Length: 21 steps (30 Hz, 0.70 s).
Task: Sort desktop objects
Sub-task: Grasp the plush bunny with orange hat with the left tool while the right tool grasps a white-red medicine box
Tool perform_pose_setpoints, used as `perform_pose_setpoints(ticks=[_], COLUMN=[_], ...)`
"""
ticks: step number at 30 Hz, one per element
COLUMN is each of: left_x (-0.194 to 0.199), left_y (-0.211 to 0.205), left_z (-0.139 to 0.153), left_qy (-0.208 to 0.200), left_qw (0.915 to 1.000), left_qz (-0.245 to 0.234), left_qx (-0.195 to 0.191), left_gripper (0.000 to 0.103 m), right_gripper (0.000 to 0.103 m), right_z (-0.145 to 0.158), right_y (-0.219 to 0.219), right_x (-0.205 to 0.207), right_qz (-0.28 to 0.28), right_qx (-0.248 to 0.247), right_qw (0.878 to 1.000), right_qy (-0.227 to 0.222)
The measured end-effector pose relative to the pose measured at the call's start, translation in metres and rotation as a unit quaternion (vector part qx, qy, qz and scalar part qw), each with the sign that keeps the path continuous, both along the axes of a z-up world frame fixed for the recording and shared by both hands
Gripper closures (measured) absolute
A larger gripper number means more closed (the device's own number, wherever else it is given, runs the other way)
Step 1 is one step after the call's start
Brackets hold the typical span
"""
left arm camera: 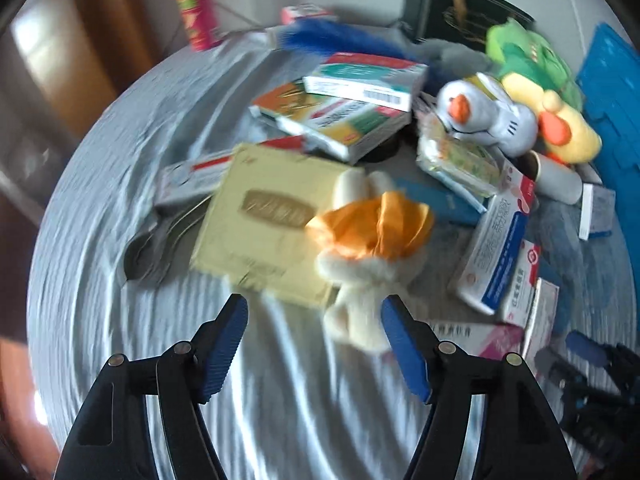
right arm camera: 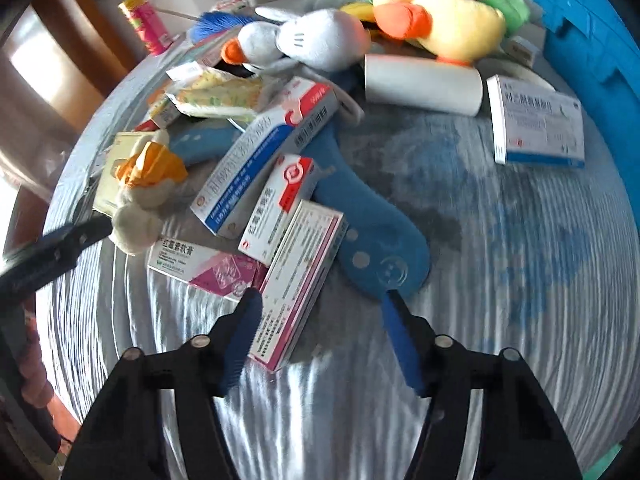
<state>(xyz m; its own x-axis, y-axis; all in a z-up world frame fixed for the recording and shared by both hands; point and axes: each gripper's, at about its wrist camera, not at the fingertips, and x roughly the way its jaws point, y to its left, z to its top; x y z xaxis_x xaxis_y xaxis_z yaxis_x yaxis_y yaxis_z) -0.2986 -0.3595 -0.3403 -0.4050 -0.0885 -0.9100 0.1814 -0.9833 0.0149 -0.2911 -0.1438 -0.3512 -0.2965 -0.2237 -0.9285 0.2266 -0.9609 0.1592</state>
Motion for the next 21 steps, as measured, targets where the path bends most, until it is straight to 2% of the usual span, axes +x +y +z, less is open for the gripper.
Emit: perform_pose_setpoints(ticks=[2, 7, 11, 13, 15, 16, 19, 21], left_x=[-0.009, -0.025, -0.033, -0.032, -0.029, -0.025, -0.013, -0.006], left_y=[0.004, 0.015, 0.017, 0.02, 0.021, 0.018, 0.01, 0.004], left_z=[-0.005, -0.017, -0.029, -0.029, -0.027, -0.026, -0.025, -0.024], left_qy=[0.001, 0.002, -0.008, -0.003, -0.003, -0.005, -0.012, -0.014], left_qw=[0.9997, 0.9976, 0.9971, 0.9965, 0.9954, 0.9955, 0.9953, 0.9952], left_qz=[-0.022, -0.069, -0.073, -0.083, -0.095, -0.093, -0.093, -0.092], left_qx=[0.01, 0.007, 0.018, 0.01, 0.007, 0.015, 0.024, 0.028], left_gripper=[0.033, 0.033, 0.033, 0.05, 0.061, 0.062, 0.063, 0.063], right_gripper=[0.052, 0.052, 0.052, 0.052, 0.052, 0.053, 0.074, 0.075], right_z=[-0.003, -0.008, -0.009, -0.008, -0.008, -0.008, -0.01, -0.013], right_y=[-0.004, -0.013, -0.019, -0.019, -0.016, -0.015, -0.014, -0.011], right_x=[0.003, 0.003, -0.002, -0.005, -0.006, -0.007, -0.011, -0.01], right_qz=[-0.016, -0.056, -0.07, -0.075, -0.073, -0.072, -0.069, -0.068], right_qx=[0.002, -0.007, 0.011, 0.023, 0.024, 0.025, 0.043, 0.048], right_qw=[1.0, 0.998, 0.997, 0.997, 0.997, 0.997, 0.997, 0.996], right_qy=[0.0, 0.006, 0.019, 0.019, 0.015, 0.012, -0.001, -0.013])
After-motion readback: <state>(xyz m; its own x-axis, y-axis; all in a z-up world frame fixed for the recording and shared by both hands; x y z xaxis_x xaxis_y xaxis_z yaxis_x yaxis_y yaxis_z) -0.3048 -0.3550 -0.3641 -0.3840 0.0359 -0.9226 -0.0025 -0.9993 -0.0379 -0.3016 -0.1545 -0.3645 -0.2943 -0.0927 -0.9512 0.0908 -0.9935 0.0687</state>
